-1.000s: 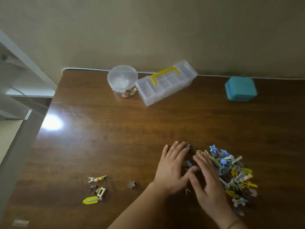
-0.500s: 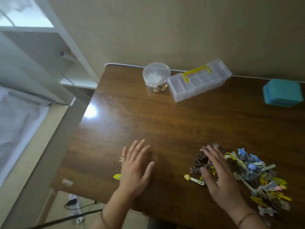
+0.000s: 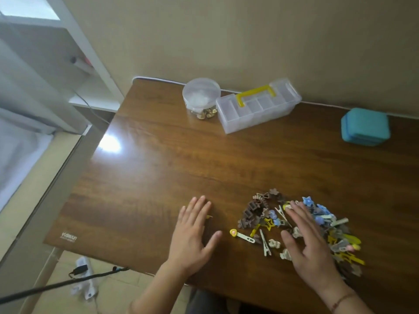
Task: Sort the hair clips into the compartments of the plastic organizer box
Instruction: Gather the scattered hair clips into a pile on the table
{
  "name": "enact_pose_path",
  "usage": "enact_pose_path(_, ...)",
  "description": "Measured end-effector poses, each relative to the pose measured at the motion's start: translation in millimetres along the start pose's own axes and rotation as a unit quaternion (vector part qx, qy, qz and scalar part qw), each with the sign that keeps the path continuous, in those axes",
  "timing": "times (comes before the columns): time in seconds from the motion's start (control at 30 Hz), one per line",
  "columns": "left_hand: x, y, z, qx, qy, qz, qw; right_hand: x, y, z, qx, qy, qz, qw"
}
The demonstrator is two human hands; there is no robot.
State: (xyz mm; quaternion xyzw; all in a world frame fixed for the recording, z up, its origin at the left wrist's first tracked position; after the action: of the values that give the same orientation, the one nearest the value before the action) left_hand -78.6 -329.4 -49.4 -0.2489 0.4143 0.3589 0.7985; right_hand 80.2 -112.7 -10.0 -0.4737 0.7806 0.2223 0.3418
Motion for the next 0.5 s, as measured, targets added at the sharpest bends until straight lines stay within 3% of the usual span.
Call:
enact_pose_path(0.2,50.0,7.9,78.9,0.024,0.003,-0.044,0.999,-41.8,-35.7,45.4,0.031,-0.001,0.046,0.998)
enact_pose_path(0.3,66.5,9.0,104.2,0.034,-0.017,-0.05,0.998,-58.7,-61.3,73.5,0.07,-0.054,0.083,0.993)
enact_pose_path(0.5,87.7,2.2,132.4,0.06,0.001,-0.053,0.997,-37.4,-76.4,95.9,0.146,-0.1,0.082,0.981)
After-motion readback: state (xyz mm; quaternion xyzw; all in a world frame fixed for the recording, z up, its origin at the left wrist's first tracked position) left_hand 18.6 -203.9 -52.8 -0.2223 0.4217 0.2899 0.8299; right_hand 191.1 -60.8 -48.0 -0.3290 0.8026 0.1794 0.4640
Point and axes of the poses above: each hand's wrist, its own y-axis towards the middle knuckle, its own x-axis out of the palm, z = x × y, the point moved 7 cm from there along y, towards the middle knuckle, and after that the axes turned 8 degrees about -x, right-handed, at the moved point
